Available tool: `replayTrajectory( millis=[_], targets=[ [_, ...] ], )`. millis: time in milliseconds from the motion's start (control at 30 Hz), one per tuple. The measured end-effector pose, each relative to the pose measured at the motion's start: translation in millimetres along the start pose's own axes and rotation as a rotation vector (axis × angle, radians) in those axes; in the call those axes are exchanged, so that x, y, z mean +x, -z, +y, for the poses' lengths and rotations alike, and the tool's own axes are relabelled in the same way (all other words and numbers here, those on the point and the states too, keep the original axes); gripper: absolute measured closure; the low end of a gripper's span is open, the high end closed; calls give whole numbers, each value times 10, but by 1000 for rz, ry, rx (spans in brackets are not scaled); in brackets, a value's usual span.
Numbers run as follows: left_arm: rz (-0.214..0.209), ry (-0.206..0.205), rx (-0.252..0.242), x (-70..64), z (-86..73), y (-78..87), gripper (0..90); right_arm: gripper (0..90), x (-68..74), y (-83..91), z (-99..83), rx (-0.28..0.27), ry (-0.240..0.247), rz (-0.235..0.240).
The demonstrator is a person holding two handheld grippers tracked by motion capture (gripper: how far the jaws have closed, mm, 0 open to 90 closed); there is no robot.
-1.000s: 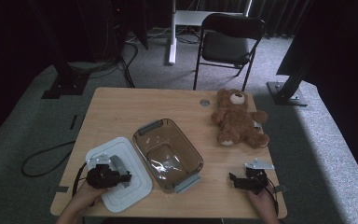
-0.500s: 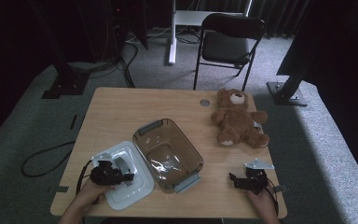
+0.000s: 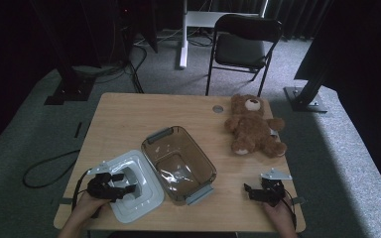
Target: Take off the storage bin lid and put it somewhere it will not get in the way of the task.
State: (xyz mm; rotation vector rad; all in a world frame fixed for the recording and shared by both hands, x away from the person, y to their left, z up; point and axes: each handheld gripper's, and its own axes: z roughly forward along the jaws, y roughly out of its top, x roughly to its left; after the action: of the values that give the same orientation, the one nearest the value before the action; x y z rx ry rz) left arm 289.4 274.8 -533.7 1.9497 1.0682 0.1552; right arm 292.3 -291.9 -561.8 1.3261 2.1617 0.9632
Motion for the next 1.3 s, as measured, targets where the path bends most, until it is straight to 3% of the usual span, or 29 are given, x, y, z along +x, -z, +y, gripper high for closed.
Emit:
replayTrajectory(
  millis=[100,233,267,300,333,567,767,1000,1200,1300],
  targets=[
    [86,23,-31,48,-13,70,70,145,0,0,0,0,0,0],
    [200,59,-66,112,-38,167,70,145,0,0,0,0,0,0],
    [200,59,-66,112,-38,167,70,145,0,0,0,0,0,0],
    [246,69,-68,140,-63,205,70,145,0,0,0,0,0,0],
    [268,80,-59,151,-76,225,4,145,0,0,0,0,0,0],
    [373,71,-49,208,-211,362,5,146,0,0,0,0,0,0],
    [506,87,-17,284,-326,434,5,145,0,0,0,0,0,0],
    [592,137,30,354,-437,484,5,145,0,0,0,0,-2,-1],
    [620,141,63,363,-489,454,5,145,0,0,0,0,-2,-1],
    [614,150,70,362,-487,434,6,141,0,1,0,0,-1,0]
  ],
)
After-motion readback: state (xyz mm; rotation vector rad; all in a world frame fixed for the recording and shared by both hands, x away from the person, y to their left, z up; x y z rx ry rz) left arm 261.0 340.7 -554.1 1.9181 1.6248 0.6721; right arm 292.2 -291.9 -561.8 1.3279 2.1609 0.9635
